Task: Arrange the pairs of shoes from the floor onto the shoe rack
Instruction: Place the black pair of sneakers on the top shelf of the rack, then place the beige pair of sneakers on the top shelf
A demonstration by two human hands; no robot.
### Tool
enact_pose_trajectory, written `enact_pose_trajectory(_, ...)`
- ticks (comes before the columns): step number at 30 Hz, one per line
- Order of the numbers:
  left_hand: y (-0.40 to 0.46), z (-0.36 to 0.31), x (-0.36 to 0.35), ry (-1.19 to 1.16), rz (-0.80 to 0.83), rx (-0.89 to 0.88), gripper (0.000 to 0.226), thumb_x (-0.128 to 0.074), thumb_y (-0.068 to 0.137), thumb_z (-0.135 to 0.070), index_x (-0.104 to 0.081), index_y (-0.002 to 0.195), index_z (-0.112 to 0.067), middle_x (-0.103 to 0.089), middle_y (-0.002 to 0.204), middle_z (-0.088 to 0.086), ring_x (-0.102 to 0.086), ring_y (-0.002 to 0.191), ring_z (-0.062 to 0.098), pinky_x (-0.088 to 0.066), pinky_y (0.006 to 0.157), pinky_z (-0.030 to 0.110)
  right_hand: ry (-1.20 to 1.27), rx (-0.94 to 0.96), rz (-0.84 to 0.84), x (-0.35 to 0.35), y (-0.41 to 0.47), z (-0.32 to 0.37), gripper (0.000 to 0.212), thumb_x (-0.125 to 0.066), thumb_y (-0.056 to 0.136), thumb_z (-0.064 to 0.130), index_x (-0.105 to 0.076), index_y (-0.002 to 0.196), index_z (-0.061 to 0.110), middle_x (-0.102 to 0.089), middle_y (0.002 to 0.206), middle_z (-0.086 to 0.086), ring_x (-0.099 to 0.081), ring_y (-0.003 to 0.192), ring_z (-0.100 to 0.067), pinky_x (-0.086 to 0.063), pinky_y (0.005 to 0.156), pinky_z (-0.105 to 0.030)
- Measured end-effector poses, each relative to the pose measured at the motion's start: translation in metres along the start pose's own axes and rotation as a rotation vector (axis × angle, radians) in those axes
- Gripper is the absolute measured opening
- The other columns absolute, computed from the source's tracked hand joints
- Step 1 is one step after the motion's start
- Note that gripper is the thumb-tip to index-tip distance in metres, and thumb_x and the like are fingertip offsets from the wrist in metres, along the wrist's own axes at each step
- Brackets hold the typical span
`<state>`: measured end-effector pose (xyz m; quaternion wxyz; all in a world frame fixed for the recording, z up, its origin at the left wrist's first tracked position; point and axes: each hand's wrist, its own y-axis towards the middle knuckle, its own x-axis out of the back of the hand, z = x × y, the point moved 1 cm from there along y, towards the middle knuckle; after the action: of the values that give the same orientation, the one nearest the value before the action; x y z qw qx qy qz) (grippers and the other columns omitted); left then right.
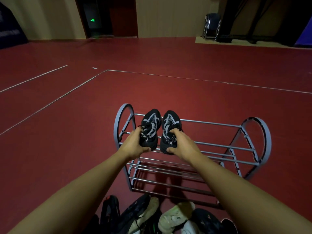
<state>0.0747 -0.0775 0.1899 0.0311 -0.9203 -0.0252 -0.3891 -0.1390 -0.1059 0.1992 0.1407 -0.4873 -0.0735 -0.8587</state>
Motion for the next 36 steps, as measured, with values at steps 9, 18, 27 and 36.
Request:
enact_pose_trajectory(9, -0.069, 0.029, -0.043, 0.048, -0.374, -0.084, 0.056, -0.061, 0.094, -0.043, -0.036, 0.14, -0.023, -0.04, 0.134, -0.002, -0.044, 0.122, 0.016, -0.045, 0.1, 0.036, -0.01, 0.137, -0.281, -0.038, -0.068, -0.025, 0.064, -0.058, 0.092, 0.039, -0.026, 0.147, 0.03, -0.031, 0.147, 0.007, -0.037, 0.135, -0.016, -0.044, 0.106, -0.038)
enact_pose_trajectory(18, -0.13, 0.109, -0.144, 0.215, 0.174, -0.046, 0.043, -0.051, 0.089, -0.056, -0.057, 0.116, -0.023, -0.053, 0.113, -0.002, -0.056, 0.106, 0.021, -0.048, 0.085, 0.036, -0.148, 0.038, 0.197, -0.126, -0.135, -0.092, 0.052, -0.05, 0.095, 0.049, -0.038, 0.141, 0.029, -0.045, 0.139, 0.005, -0.049, 0.124, -0.021, -0.046, 0.096, -0.038)
enact_pose_trajectory(27, -0.148, 0.181, -0.233, 0.265, 0.634, 0.266, 0.056, -0.057, 0.086, -0.059, -0.054, 0.125, -0.019, -0.053, 0.129, 0.008, -0.058, 0.105, 0.025, -0.048, 0.094, 0.037, 0.006, -0.243, 0.513, -0.206, -0.178, -0.176, 0.061, -0.058, 0.084, 0.054, -0.046, 0.137, 0.026, -0.055, 0.132, -0.004, -0.055, 0.119, -0.026, -0.048, 0.095, -0.043)
enact_pose_trajectory(36, -0.126, 0.207, -0.311, 0.14, 0.701, 0.401, 0.065, -0.066, 0.085, -0.058, -0.05, 0.136, -0.022, -0.055, 0.134, 0.005, -0.057, 0.12, 0.023, -0.047, 0.103, 0.039, 0.046, -0.308, 0.625, -0.282, -0.17, -0.241, 0.051, -0.035, 0.078, 0.08, -0.052, 0.094, 0.035, -0.06, 0.095, 0.013, -0.06, 0.084, -0.011, -0.054, 0.073, -0.037)
